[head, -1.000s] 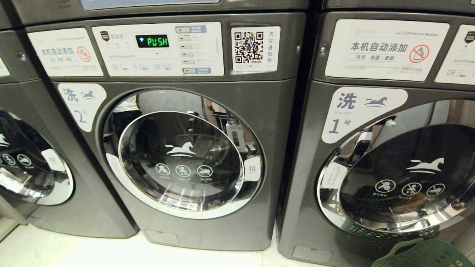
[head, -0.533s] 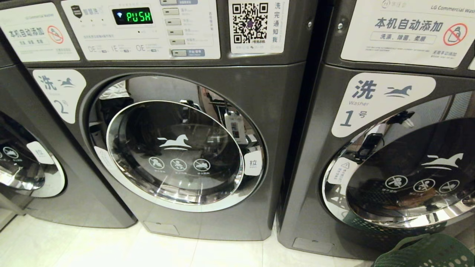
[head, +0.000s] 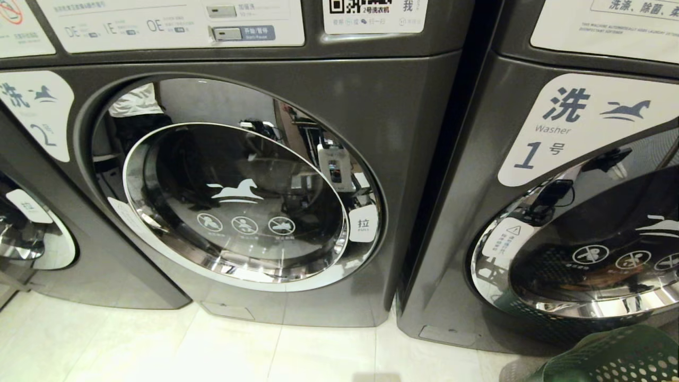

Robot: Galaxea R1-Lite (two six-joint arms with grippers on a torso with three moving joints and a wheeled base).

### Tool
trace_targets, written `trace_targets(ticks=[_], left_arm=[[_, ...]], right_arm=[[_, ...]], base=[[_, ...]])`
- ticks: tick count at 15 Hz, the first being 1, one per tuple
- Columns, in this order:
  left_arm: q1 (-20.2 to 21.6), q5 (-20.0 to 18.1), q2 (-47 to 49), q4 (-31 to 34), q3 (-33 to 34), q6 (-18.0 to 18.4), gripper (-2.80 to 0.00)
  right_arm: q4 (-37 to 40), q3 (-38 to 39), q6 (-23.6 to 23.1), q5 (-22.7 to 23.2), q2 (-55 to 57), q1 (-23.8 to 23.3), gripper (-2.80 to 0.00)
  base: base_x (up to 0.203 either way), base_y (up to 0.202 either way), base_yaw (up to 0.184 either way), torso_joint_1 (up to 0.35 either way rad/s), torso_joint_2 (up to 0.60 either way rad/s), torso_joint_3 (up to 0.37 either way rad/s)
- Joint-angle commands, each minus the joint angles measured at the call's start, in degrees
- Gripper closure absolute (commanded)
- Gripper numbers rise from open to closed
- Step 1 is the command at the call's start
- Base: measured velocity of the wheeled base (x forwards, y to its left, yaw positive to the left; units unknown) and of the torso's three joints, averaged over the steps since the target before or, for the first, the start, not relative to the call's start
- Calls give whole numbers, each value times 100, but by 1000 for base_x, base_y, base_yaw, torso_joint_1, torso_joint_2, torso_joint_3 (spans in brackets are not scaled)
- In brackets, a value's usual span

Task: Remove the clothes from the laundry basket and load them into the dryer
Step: Take the clothes out of the basket

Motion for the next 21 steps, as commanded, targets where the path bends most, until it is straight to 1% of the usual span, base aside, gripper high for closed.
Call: trace_targets(ticks=[1, 9, 12, 15, 16, 18, 19, 21], left_arm=[[0, 3, -11, 0, 0, -4, 0], [0, 3, -11, 0, 0, -13, 0], [0, 3, -11, 0, 0, -13, 0], [0, 3, -11, 0, 0, -13, 0], [0, 3, -11, 0, 0, -13, 0], [0, 3, -11, 0, 0, -13, 0], [0, 3, -11, 0, 0, -13, 0], [0, 3, -11, 0, 0, -13, 0]], right_arm=[[6, 91, -5, -15, -135, 1, 0], [14, 299, -6, -43, -239, 1, 0], [31, 311, -13, -300, -180, -14, 0], [59, 600, 87, -440, 164, -62, 0], [54, 655, 197, -455, 364, -159, 0], [65, 719, 634, -479, 683, -416, 0], [72, 727, 681, -476, 702, -599, 0], [72, 785, 700, -319, 785, -1237, 0]], base=[[0, 0, 0, -1, 2, -193], [0, 0, 0, 4, 3, -199], [0, 0, 0, 4, 2, -71], [0, 0, 0, 0, 0, 0], [0, 0, 0, 0, 0, 0], [0, 0, 0, 0, 0, 0], [0, 0, 0, 0, 0, 0], [0, 0, 0, 0, 0, 0]])
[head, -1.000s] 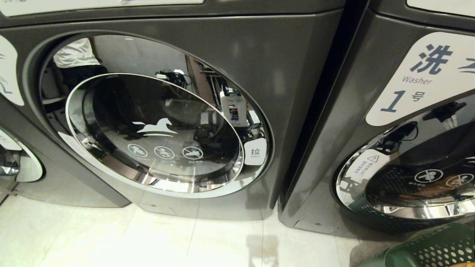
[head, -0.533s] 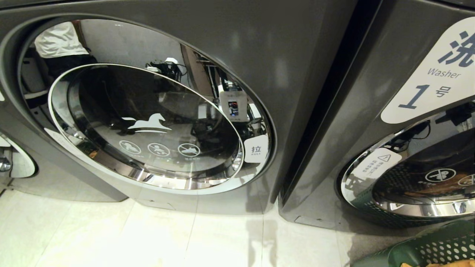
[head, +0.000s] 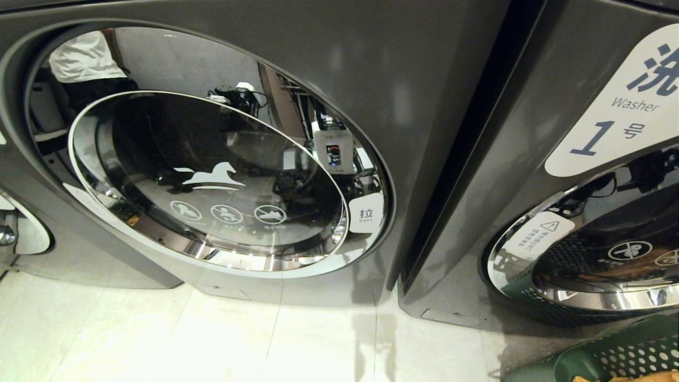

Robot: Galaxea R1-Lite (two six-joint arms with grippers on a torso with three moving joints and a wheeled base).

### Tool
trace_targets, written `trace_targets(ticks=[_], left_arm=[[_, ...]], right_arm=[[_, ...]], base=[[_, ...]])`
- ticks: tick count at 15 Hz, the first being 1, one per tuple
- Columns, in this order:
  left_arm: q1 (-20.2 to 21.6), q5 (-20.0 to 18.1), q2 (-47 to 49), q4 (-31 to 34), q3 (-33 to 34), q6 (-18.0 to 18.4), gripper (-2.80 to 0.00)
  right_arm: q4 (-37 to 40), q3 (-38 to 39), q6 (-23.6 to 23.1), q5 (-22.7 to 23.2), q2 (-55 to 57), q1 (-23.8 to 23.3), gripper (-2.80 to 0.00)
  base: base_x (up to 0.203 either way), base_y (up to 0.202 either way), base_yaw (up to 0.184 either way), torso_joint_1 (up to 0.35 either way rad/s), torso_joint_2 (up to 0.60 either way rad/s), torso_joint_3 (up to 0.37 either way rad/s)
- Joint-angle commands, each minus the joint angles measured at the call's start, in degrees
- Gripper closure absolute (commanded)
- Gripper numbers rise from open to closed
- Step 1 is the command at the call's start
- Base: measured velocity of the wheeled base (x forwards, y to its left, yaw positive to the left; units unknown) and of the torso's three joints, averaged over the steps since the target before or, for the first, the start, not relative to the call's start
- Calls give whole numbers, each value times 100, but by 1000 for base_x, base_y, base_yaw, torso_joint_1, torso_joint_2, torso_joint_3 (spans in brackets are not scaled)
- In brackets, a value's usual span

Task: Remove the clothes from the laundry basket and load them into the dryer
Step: Take the clothes out of the basket

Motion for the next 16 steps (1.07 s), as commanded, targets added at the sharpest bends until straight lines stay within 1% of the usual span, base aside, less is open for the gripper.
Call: trace_targets(ticks=[1, 3, 6, 7, 9, 11, 13, 16], left_arm=[[0, 4, -11, 0, 0, -5, 0], [0, 4, -11, 0, 0, -5, 0], [0, 4, -11, 0, 0, -5, 0], [0, 4, -11, 0, 0, -5, 0], [0, 1, -11, 0, 0, -5, 0], [0, 4, -11, 0, 0, -5, 0], [0, 4, -11, 0, 0, -5, 0], [0, 4, -11, 0, 0, -5, 0]], right_arm=[[5, 82, 16, 190, 211, -628, 0], [-7, 85, 18, 545, 545, -1421, 0], [-138, -101, 28, 1092, 1598, -2538, 0], [-270, -172, 30, 1280, 1988, -2737, 0], [-813, -298, 33, 1511, 2805, -2974, 0], [-1570, -443, 32, 1600, 3633, -3072, 0], [-2246, -652, 20, 1684, 4488, -3272, 0], [-2627, -1163, -17, 1941, 5436, -3745, 0]], base=[[0, 0, 0, 0, 0, 0], [0, 0, 0, 0, 0, 0], [0, 0, 0, 0, 0, 0], [0, 0, 0, 0, 0, 0], [0, 0, 0, 0, 0, 0], [0, 0, 0, 0, 0, 0], [0, 0, 0, 0, 0, 0], [0, 0, 0, 0, 0, 0]])
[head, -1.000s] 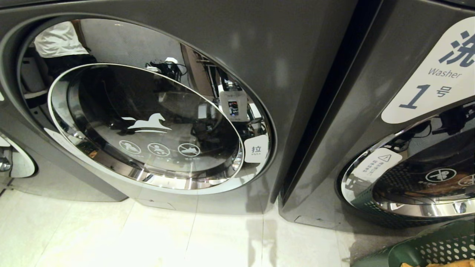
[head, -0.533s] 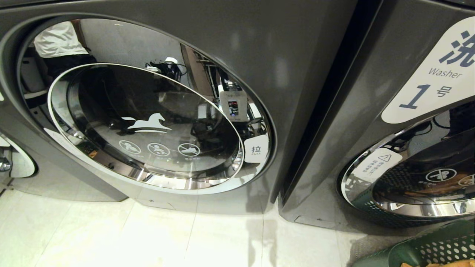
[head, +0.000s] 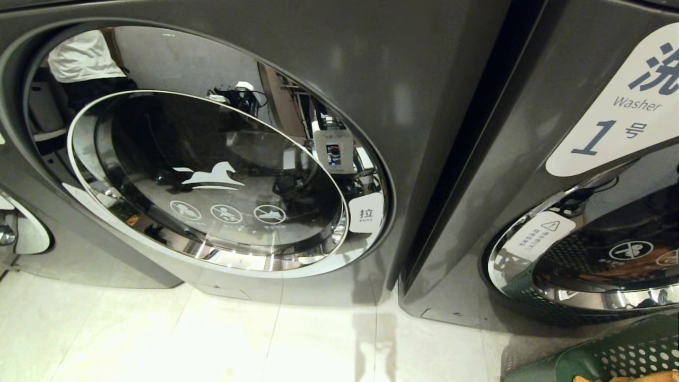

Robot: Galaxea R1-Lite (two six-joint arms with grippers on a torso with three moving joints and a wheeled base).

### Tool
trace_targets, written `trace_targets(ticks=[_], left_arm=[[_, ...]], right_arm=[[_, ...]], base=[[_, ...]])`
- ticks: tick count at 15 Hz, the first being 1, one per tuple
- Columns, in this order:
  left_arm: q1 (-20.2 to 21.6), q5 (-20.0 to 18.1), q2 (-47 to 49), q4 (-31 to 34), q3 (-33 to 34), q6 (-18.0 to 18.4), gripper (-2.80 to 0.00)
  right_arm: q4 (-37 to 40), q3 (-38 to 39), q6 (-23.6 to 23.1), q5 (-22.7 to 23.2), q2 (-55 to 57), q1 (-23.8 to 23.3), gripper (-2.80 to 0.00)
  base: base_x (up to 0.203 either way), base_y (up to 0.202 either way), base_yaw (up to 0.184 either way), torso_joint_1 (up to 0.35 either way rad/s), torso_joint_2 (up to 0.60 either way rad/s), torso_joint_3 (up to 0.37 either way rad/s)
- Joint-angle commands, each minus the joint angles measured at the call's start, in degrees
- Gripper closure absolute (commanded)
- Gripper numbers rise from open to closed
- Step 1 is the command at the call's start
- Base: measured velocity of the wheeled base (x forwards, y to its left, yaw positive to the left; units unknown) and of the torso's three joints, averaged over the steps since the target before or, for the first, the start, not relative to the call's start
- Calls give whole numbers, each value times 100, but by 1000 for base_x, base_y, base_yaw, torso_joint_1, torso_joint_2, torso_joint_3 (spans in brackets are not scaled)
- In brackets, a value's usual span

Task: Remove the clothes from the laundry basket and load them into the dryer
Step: Take the clothes out of the basket

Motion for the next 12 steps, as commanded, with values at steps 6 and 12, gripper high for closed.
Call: trace_targets(ticks=[6, 12], left_arm=[[0, 4, -11, 0, 0, 1, 0], [0, -2, -11, 0, 0, -2, 0]], right_arm=[[-139, -1000, 9, 117, 2106, -858, 0], [-458, -1434, 64, 345, 3053, -911, -280]], base=[[0, 0, 0, 0, 0, 0], [0, 0, 0, 0, 0, 0]])
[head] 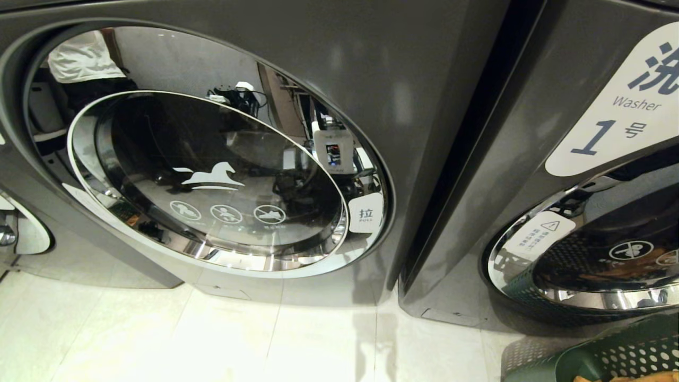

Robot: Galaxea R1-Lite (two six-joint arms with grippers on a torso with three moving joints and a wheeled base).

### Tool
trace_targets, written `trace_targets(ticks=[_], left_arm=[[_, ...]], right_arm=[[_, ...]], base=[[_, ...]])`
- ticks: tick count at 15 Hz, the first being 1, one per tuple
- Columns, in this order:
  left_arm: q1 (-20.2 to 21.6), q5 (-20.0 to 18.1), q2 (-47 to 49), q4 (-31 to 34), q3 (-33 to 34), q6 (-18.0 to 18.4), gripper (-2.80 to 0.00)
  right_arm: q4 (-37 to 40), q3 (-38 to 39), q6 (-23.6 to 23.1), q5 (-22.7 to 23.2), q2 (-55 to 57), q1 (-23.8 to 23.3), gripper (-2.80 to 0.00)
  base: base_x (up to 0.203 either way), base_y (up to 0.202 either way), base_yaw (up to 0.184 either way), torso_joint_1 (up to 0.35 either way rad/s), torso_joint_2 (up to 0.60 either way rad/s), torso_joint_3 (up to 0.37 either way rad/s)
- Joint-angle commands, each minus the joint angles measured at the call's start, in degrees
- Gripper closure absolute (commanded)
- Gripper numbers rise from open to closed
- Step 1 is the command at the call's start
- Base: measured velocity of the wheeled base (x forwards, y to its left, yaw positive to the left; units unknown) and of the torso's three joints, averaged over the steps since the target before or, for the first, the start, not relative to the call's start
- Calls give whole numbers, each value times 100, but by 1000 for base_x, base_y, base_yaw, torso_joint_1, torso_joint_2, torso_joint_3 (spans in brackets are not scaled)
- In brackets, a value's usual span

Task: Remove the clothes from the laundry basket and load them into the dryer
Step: Take the clothes out of the basket

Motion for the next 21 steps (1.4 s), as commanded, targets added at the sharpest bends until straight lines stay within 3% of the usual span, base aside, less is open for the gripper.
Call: trace_targets(ticks=[1, 3, 8, 18, 21], left_arm=[[0, 6, -11, 0, 0, -5, 0], [0, 6, -11, 0, 0, -5, 0], [0, 6, -11, 0, 0, -5, 0], [0, 6, -11, 0, 0, -5, 0], [0, 6, -11, 0, 0, -5, 0]], right_arm=[[-262, -36, 11, 25, 472, -7, -280], [-644, -124, 112, 35, 837, -2, -280], [-698, -429, 735, 72, 1125, 2, -280], [-712, -736, 2390, 177, 1725, 20, -280], [-713, -1079, 2447, 203, 1983, 20, -280]], base=[[0, 0, 0, 0, 0, 0], [0, 0, 0, 0, 0, 0], [0, 0, 0, 0, 0, 0], [0, 0, 0, 0, 0, 0], [0, 0, 0, 0, 0, 0]])
